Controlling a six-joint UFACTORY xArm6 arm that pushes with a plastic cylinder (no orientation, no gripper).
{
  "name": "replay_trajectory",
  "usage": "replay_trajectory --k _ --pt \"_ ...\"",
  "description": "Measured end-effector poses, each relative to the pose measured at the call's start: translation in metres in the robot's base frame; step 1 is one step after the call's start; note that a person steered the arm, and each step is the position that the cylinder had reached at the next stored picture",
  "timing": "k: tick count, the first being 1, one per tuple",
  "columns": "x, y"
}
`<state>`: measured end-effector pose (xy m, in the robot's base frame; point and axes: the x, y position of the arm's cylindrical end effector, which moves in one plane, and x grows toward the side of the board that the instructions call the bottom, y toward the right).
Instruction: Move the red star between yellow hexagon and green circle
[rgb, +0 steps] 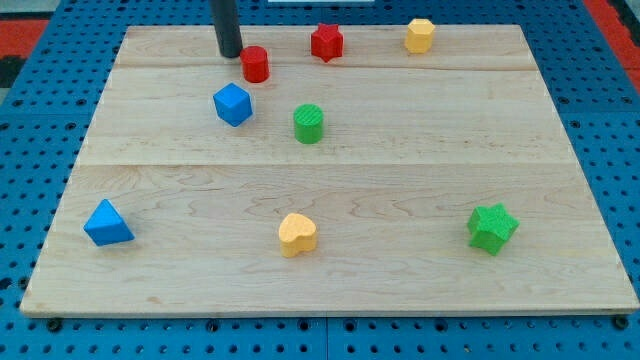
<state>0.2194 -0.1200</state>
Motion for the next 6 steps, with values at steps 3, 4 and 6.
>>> replay_trajectory --k 3,4,6 --pt "-0.018 0.112" --pt "-0.001 0.142" --pt "0.032 0.177"
